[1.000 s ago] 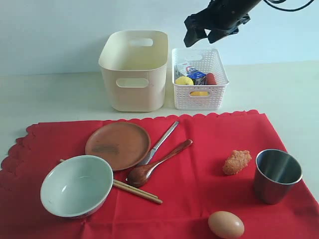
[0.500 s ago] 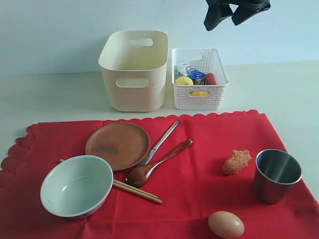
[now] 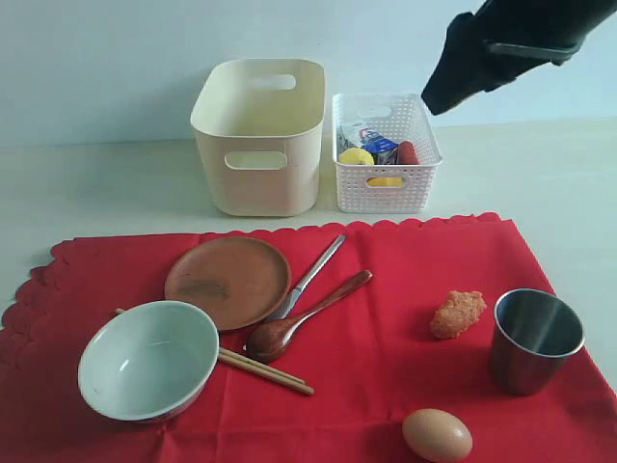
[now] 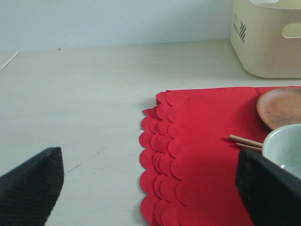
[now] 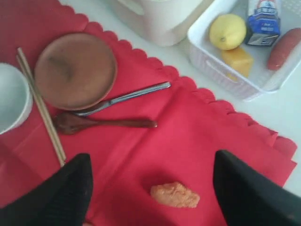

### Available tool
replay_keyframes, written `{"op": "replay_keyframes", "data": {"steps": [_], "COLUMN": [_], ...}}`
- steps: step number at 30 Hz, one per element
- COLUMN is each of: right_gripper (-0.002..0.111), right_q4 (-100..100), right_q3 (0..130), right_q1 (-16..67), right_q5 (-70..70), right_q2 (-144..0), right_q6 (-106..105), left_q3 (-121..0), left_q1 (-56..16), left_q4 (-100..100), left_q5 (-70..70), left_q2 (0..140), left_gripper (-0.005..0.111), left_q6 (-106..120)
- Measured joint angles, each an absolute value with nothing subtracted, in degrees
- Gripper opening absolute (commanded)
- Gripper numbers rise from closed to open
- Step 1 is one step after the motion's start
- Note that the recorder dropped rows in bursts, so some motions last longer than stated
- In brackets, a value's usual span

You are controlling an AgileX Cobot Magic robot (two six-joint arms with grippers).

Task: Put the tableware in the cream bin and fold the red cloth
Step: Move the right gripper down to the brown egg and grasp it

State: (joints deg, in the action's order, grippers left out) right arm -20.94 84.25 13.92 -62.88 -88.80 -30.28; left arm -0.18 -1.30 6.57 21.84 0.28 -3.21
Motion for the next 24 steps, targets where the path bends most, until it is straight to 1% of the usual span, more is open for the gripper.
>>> {"op": "replay_keyframes", "data": {"steps": [8,16,24], "right_gripper": [0.067,0.067,0.067], "right_q4": [-21.0,-20.0,-12.2], "right_q3": [72.8,64.1,55.4], "right_q1": [21.3,28.0,32.8], "right_q5": [-62.9,-61.8,-55.8], "right_q2": [-79.5,-78.5,-78.5], "right_q6": [-32.5,-32.2,-27.5], "left_q3": [-0.2,-0.2,-0.2], "left_q1": [-1.3,-1.3,-1.3], "left_q4": [6.6,6.6,6.6], "left_q5": [21.8,21.8,21.8], "left_q2": [0.3,0.3,0.3], "left_gripper": [0.094,0.094,0.094], "left_q6": [-3.2,-3.2,-3.2]}}
